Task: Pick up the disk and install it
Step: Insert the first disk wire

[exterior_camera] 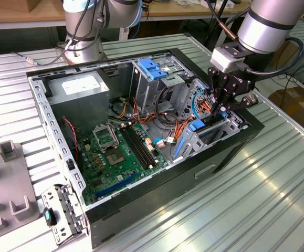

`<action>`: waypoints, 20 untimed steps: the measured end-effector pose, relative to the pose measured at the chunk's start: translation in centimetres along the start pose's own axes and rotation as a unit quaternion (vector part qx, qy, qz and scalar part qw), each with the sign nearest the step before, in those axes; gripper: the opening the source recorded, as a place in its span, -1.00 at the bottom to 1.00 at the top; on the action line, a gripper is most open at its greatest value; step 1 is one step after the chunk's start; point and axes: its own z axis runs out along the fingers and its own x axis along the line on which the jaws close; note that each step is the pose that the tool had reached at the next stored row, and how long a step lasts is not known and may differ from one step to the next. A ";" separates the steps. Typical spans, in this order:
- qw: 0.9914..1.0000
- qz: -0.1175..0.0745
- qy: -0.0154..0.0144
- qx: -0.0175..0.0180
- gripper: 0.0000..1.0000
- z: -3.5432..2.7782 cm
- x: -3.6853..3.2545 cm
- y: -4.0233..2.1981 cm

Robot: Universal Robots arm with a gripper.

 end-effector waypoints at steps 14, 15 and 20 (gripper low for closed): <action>1.000 0.000 0.000 0.000 -0.65 0.42 0.03 0.02; 1.000 0.000 0.000 0.000 -0.52 0.10 0.03 0.01; 1.000 0.000 0.000 0.000 -0.52 -0.60 0.04 -0.02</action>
